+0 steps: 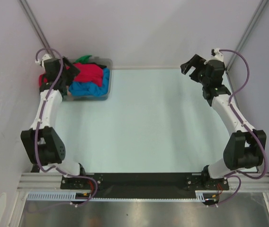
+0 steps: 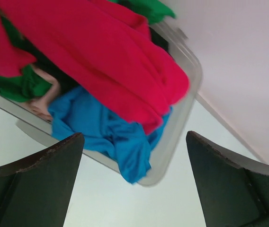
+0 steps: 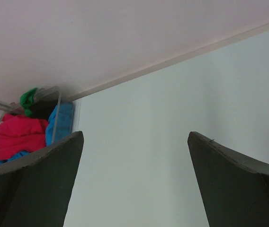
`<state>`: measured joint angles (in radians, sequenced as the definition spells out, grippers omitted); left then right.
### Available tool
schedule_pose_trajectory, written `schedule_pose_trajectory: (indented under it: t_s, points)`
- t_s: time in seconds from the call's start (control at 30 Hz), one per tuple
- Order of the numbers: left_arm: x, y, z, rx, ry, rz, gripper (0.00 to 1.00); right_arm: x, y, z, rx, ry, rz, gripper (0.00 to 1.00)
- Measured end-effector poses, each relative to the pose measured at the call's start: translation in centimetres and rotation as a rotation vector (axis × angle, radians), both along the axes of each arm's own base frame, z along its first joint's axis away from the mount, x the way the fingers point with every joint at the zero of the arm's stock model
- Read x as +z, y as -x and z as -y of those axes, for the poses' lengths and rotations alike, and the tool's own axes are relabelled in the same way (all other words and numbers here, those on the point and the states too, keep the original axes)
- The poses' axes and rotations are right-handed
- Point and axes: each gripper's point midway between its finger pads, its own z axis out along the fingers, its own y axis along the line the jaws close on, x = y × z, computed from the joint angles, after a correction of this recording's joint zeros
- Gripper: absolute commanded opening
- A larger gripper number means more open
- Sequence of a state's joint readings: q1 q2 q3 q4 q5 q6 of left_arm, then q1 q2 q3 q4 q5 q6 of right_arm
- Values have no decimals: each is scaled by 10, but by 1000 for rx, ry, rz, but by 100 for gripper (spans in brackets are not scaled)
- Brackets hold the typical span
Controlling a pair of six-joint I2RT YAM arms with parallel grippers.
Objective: Fold and stack the t-shirts
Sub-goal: Grab the tshirt from the pile
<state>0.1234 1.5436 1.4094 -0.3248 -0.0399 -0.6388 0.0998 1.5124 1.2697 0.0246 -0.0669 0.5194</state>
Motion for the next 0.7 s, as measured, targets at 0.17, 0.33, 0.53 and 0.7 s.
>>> schedule_pose_trajectory:
  t_s: [0.17,0.33,0.53,0.7]
  points:
    - [-38,-24,-40,123,74,-63,93,15,11,-5,18,15,33,100]
    - [-59,-37,-43,141,99,-102,93,26,18,-16,84,9,60,100]
    - [-45,-19,-35,132,103,-63,96,40,21,-54,78,93,79,100]
    - [-29,29,-22,119,113,-28,97,61,2,-47,9,-19,80,100]
